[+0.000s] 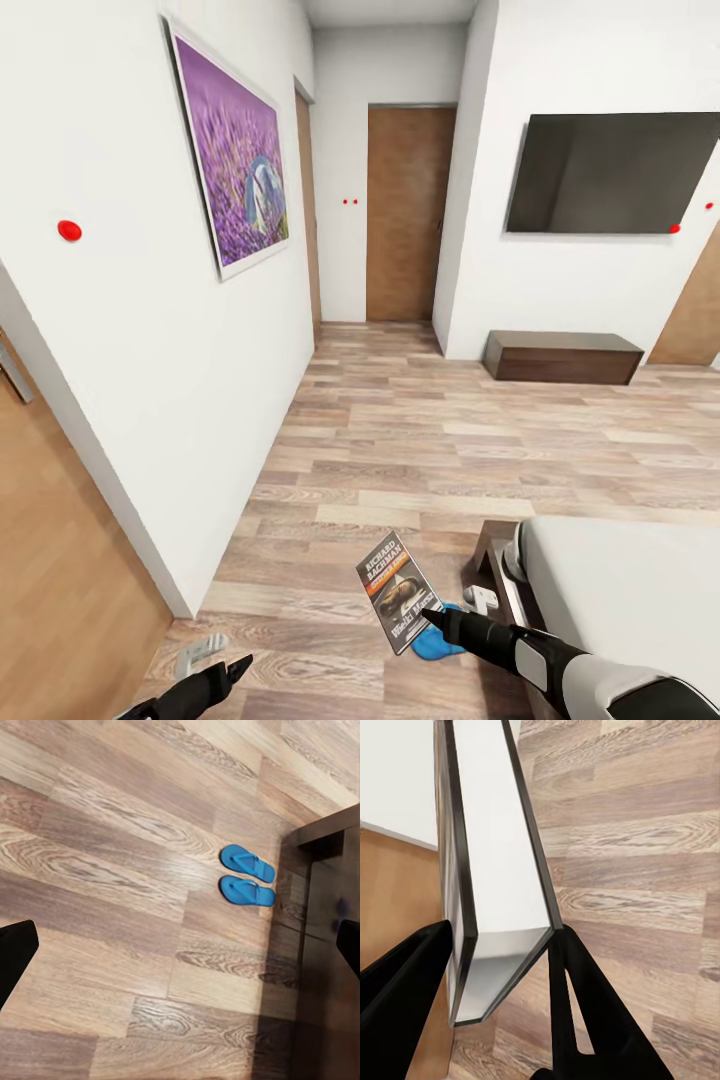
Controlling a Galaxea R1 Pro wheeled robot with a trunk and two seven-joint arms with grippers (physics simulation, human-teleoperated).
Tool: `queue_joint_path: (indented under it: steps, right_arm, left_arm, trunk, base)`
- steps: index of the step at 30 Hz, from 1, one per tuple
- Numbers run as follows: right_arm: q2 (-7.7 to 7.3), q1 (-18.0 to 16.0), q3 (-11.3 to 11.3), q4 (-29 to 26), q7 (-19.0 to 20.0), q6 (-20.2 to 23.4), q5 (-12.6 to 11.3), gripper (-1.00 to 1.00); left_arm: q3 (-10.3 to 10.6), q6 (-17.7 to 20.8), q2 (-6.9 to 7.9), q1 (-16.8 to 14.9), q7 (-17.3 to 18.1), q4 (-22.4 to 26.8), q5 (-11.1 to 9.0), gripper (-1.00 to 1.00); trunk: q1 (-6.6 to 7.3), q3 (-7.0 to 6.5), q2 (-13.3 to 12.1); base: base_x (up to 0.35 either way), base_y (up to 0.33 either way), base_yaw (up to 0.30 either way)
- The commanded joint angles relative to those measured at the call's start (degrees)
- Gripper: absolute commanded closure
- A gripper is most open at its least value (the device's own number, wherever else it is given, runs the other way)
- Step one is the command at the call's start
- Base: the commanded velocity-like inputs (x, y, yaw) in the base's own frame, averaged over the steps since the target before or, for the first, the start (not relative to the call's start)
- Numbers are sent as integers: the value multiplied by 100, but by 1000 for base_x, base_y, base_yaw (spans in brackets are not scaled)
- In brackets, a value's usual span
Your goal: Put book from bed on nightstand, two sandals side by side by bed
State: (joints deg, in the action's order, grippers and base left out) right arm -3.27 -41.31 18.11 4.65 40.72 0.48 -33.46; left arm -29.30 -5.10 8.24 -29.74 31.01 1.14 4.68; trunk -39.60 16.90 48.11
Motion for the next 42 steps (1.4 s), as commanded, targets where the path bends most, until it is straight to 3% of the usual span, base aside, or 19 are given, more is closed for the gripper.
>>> queue_joint_path:
  steps: [1,16,27,42]
  right_arm:
    - [2,-9,43,19,32,5,-60,100]
    - [2,-9,43,17,32,5,-57,100]
    - [2,-9,43,19,32,5,-61,100]
    - [2,-9,43,18,32,5,-62,100]
  left_arm:
    - [-32,-35,2,-5,10,-8,50,-100]
    - [-32,-35,-42,2,9,-8,50,-100]
    - [-32,-35,-42,10,8,-8,50,-100]
    - [-32,-35,-42,13,8,-8,50,-100]
  trunk:
    - [-1,-2,6]
    - [-1,-135,6]
    - [-1,-146,6]
    - [-1,-109,6]
  base:
    - [0,0,0]
    - [0,0,0]
    - [0,0,5]
    - [0,0,239]
